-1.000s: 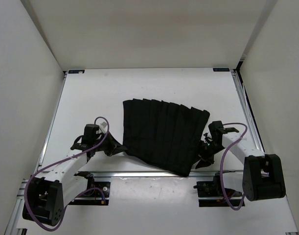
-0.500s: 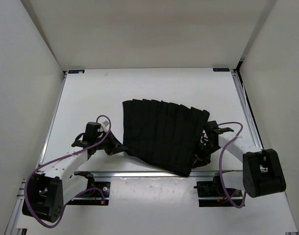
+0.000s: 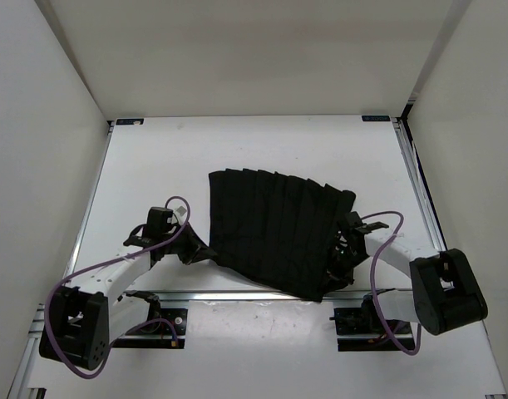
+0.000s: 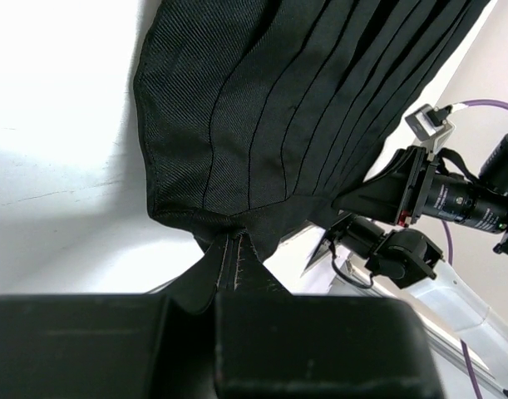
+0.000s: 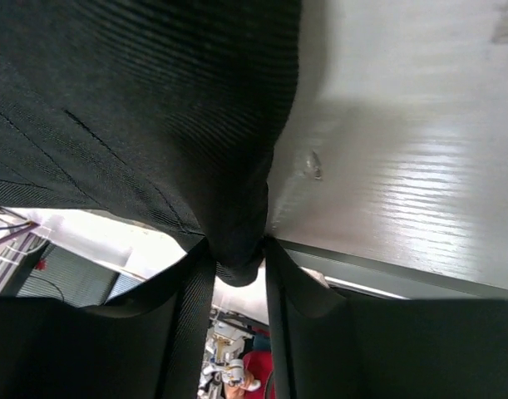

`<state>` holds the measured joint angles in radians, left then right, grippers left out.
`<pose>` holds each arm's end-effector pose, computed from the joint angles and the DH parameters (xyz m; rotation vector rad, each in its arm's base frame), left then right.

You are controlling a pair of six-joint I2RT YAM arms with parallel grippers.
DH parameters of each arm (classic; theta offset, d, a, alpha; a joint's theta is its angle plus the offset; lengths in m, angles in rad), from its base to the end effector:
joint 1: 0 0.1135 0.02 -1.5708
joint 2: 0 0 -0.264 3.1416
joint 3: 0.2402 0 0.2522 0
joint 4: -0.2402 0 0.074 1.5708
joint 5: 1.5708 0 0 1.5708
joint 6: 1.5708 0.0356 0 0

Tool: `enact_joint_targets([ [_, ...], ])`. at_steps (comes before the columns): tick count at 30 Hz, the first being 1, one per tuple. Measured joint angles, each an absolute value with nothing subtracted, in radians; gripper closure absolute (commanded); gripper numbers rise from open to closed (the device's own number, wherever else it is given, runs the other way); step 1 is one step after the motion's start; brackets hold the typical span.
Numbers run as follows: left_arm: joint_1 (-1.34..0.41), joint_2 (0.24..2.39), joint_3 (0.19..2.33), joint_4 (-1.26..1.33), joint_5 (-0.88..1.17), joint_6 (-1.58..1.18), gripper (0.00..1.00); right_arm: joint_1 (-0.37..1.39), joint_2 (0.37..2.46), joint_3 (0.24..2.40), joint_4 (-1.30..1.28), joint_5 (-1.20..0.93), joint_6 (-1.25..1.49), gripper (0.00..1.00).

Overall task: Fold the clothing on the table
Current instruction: Fold the skirt

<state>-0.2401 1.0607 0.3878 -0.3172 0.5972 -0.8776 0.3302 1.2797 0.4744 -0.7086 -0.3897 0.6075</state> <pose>0.1670 -0.0615 0.1517 -0.6182 2.6760 -1.1470 0.1501 0.0657 0.1246 -0.3932 -2.9378 -0.5599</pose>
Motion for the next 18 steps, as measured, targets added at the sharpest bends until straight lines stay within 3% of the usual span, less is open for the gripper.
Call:
enact_joint_targets([
  [1,-0.241,1.065,0.389,-0.317,0.598,-0.878,1.00,0.337,1.283,0.474,-0.706,-0.387,0.612,0.77],
  [2,-0.242,1.068,0.389,-0.317,0.598,-0.877,1.00,0.346,1.289,0.474,-0.703,-0.384,0.618,0.92],
  [3,-0.243,1.071,0.389,-0.317,0.598,-0.876,1.00,0.355,1.294,0.475,-0.700,-0.385,0.627,1.00],
  [9,-0.244,1.076,0.393,-0.313,0.598,-0.875,1.00,0.360,1.254,0.540,-0.776,-0.326,0.633,1.00],
  [18,-0.237,1.194,0.651,-0.292,0.587,-0.828,1.00,0.076,1.265,0.893,-0.865,-0.284,0.484,1.00],
])
